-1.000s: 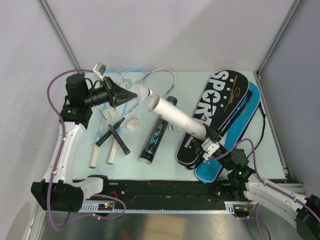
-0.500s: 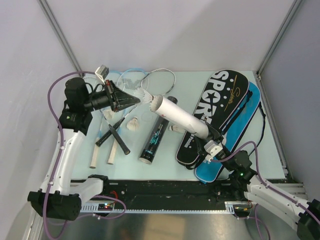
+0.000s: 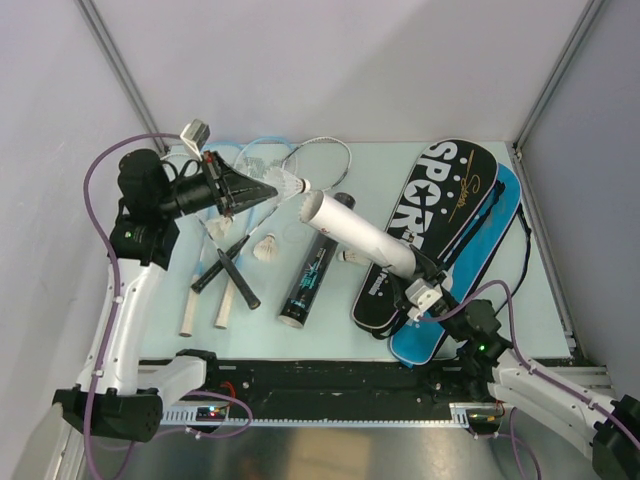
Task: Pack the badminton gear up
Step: Place the shuttlecock at the shuttle tube.
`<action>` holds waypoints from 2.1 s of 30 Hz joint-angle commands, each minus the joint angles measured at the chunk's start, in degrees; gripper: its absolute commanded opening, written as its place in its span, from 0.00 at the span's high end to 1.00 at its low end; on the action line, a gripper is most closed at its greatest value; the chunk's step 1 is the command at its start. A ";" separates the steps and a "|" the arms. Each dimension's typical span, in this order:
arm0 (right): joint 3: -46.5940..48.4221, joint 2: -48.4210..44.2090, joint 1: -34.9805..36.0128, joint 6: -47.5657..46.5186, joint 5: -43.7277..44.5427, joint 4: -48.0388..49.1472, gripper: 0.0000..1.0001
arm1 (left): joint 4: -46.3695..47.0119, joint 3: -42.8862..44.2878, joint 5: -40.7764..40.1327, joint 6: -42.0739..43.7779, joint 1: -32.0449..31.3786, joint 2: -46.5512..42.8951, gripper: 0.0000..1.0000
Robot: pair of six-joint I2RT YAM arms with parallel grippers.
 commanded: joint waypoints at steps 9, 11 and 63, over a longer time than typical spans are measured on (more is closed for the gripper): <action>0.98 0.34 -1.32 -0.04 -0.38 6.63 0.69 | 1.29 -1.38 0.71 -1.99 -1.59 -2.26 1.00; 1.30 0.50 -1.37 -0.06 -0.86 6.67 0.69 | 1.29 -3.06 0.74 -1.75 -2.39 -2.91 1.00; 2.98 2.57 1.85 -1.54 -4.34 6.17 0.70 | -26.14 10.05 -20.31 36.07 -12.26 -4.41 0.70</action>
